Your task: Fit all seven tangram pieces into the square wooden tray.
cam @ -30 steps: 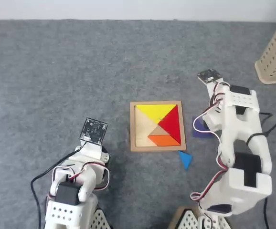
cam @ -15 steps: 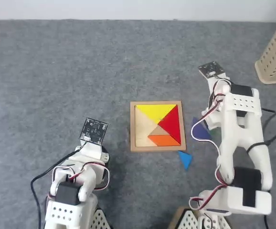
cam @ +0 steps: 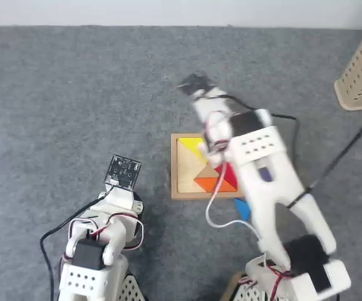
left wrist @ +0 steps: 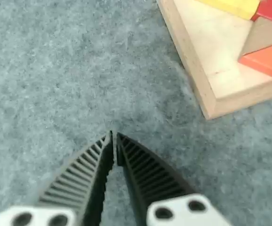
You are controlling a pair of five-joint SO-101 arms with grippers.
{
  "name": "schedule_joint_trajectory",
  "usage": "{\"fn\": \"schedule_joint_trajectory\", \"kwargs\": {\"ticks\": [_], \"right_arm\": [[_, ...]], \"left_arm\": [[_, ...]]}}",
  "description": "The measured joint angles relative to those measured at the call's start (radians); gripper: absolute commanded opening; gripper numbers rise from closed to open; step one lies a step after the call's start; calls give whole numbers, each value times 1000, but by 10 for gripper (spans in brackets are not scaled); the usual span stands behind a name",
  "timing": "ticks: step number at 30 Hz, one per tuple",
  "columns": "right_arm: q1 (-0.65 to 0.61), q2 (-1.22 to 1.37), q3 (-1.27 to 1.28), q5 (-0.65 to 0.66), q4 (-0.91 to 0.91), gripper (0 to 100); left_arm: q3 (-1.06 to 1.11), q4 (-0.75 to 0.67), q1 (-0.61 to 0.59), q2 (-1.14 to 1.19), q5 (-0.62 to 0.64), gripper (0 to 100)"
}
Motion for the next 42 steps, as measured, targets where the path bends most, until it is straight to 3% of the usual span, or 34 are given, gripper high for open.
{"fn": "schedule_joint_trajectory", "kwargs": {"ticks": [5, 13, 42], "right_arm": [[-91, 186, -68, -80, -58, 6], [-140, 356, -166, -92, -68, 6], [-150, 364, -169, -126, -40, 6]], "left_arm": [[0, 0, 0, 0, 0, 12], [0, 0, 0, 0, 0, 12], [0, 0, 0, 0, 0, 12]]}}
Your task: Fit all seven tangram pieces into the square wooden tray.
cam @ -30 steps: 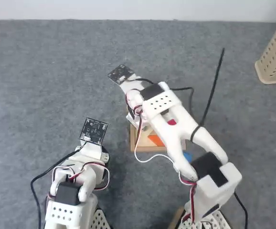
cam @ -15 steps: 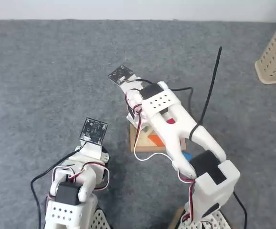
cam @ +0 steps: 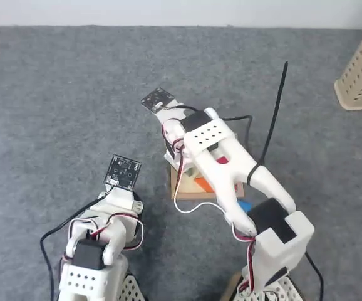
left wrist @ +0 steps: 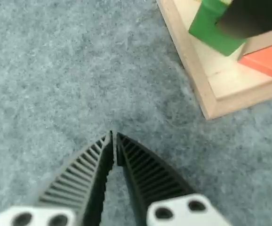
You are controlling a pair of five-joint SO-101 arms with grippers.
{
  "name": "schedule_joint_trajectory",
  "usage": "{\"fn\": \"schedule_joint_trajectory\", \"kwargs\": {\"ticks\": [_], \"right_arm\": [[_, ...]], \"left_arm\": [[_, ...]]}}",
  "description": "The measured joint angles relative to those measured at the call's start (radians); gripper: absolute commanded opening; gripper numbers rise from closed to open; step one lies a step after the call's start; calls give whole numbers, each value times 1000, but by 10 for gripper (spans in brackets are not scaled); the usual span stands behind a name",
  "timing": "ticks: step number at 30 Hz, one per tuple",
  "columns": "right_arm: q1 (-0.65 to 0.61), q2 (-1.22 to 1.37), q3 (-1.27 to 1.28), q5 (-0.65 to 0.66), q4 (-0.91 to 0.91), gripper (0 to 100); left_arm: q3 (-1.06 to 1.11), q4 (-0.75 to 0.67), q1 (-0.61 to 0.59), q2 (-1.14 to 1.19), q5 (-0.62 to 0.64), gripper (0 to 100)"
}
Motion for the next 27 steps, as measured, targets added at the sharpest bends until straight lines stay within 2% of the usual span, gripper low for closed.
{"fn": "schedule_joint_trajectory", "kwargs": {"ticks": [7, 22, 27], "right_arm": [[0, 0, 0, -43, 0, 6], [3, 55, -23, -46, -18, 8], [5, 68, -52, -46, -3, 146]], "left_arm": [[0, 0, 0, 0, 0, 12], [0, 0, 0, 0, 0, 12], [0, 0, 0, 0, 0, 12]]}}
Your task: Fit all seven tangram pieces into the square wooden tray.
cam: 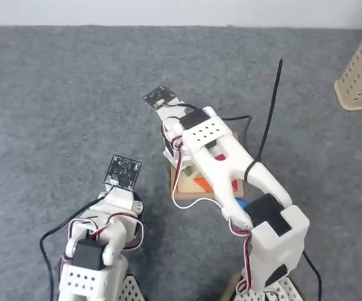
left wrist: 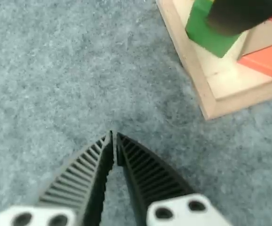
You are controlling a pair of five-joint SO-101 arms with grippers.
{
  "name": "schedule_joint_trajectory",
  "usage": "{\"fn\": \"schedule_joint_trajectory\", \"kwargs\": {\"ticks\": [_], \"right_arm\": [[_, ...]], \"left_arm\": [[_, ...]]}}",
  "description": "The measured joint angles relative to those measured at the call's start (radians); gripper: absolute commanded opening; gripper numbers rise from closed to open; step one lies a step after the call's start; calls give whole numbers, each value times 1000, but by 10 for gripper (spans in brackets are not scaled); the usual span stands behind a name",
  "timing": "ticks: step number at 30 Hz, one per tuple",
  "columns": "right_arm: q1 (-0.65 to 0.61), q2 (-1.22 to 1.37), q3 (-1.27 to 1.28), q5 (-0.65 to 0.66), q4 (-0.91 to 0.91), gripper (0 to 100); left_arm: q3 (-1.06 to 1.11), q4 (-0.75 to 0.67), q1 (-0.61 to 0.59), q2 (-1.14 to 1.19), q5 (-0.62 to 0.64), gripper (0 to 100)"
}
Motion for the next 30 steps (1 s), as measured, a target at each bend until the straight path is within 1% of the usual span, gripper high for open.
{"fn": "schedule_joint_trajectory", "kwargs": {"ticks": [1, 3, 8, 13, 21, 27, 28, 30], "right_arm": [[-2, 0, -9, 0, 11, 169], [-2, 0, -21, 0, 28, 180], [0, 0, -28, 18, 35, 150], [38, 0, -28, 18, 29, 145], [87, 0, 9, 18, -54, 145], [86, 0, 75, 18, -181, 143], [87, 0, 95, 18, -193, 131], [89, -2, 121, 18, -204, 69]], "left_arm": [[0, 0, 0, 0, 0, 12], [0, 0, 0, 0, 0, 12], [0, 0, 0, 0, 0, 12], [0, 0, 0, 0, 0, 12], [0, 0, 0, 0, 0, 12], [0, 0, 0, 0, 0, 12], [0, 0, 0, 0, 0, 12], [0, 0, 0, 0, 0, 12]]}}
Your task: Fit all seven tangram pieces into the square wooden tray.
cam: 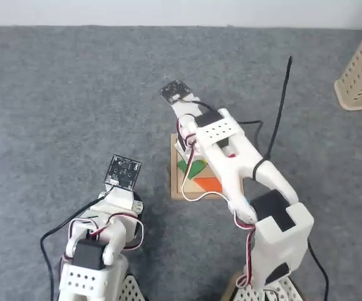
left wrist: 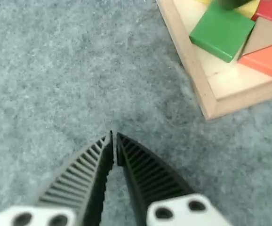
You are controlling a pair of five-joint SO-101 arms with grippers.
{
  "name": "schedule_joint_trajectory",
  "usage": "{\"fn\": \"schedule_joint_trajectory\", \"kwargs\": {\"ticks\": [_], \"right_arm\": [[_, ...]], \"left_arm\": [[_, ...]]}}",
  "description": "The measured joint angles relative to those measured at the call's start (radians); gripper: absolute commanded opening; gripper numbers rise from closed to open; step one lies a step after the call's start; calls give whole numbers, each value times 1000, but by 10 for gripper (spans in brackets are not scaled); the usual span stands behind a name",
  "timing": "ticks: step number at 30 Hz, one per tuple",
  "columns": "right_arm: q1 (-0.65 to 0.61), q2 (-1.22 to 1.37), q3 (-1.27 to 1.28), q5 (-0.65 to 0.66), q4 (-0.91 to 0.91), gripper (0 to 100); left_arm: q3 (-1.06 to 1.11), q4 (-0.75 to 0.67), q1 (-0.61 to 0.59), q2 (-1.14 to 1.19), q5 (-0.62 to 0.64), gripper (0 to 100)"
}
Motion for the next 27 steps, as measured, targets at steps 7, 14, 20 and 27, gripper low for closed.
{"fn": "schedule_joint_trajectory", "kwargs": {"ticks": [7, 14, 20, 27], "right_arm": [[77, -261, 110, 8, 114, 56], [201, -591, 315, 121, 284, 59], [345, -640, 466, 192, 276, 136], [500, -597, 485, 288, 172, 212]], "left_arm": [[0, 0, 0, 0, 0, 12], [0, 0, 0, 0, 0, 12], [0, 0, 0, 0, 0, 12], [0, 0, 0, 0, 0, 12]]}}
